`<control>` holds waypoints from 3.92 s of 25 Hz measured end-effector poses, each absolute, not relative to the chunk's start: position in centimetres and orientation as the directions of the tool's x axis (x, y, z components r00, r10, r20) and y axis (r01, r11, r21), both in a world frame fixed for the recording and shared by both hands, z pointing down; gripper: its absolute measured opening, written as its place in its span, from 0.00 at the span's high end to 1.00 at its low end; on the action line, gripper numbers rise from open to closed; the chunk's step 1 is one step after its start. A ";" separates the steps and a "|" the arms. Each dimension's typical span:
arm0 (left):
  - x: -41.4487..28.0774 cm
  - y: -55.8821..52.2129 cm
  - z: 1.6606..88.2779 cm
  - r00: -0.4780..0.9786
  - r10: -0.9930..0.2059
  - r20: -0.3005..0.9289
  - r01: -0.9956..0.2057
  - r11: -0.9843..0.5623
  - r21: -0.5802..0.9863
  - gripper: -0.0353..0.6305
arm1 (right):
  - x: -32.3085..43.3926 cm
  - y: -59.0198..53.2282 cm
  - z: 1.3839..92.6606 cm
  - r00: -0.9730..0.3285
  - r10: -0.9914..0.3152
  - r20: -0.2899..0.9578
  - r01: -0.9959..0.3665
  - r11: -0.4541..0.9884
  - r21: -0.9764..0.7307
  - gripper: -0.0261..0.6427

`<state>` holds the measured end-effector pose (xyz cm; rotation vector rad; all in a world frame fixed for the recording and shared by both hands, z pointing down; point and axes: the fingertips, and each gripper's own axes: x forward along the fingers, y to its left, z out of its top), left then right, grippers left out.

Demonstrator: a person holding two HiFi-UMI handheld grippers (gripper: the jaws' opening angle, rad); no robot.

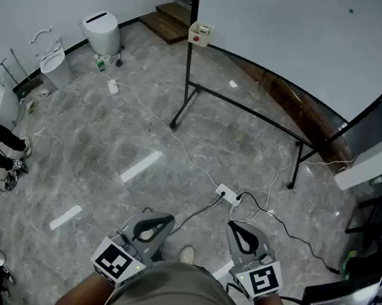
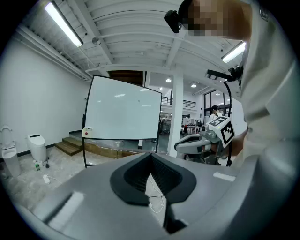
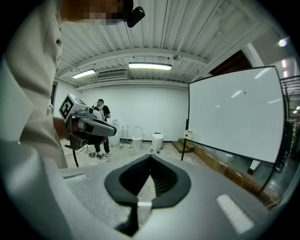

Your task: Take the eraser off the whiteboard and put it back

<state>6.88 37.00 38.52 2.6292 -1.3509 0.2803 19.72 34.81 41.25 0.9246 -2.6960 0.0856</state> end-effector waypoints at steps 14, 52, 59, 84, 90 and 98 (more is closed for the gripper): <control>11.7 40.7 39.3 0.600 -0.757 0.260 -0.792 -0.608 0.058 0.94 | 23.2 38.5 41.4 -0.767 -0.580 0.275 -0.596 0.803 0.031 0.96; -13.4 31.8 40.8 0.630 -0.744 0.223 -0.771 -0.634 0.061 0.94 | -0.4 28.9 40.2 -0.685 -0.671 0.285 -0.681 0.728 0.078 0.95; -16.9 28.3 41.9 0.640 -0.734 0.228 -0.766 -0.635 0.102 0.94 | -2.8 25.9 40.6 -0.656 -0.678 0.331 -0.697 0.712 0.078 0.95; -8.0 -8.8 40.8 0.527 -0.810 0.257 -0.839 -0.544 0.005 0.90 | 9.5 -5.3 42.4 -0.629 -0.721 0.291 -0.738 0.672 0.068 0.95; -8.3 -18.2 42.4 0.505 -0.820 0.270 -0.850 -0.526 -0.007 0.78 | 11.1 -10.3 43.8 -0.577 -0.747 0.330 -0.780 0.624 0.050 0.95; -11.1 -31.6 43.7 0.435 -0.852 0.289 -0.883 -0.467 -0.047 0.63 | 13.2 -17.4 42.4 -0.415 -0.855 0.311 -0.877 0.467 0.115 0.95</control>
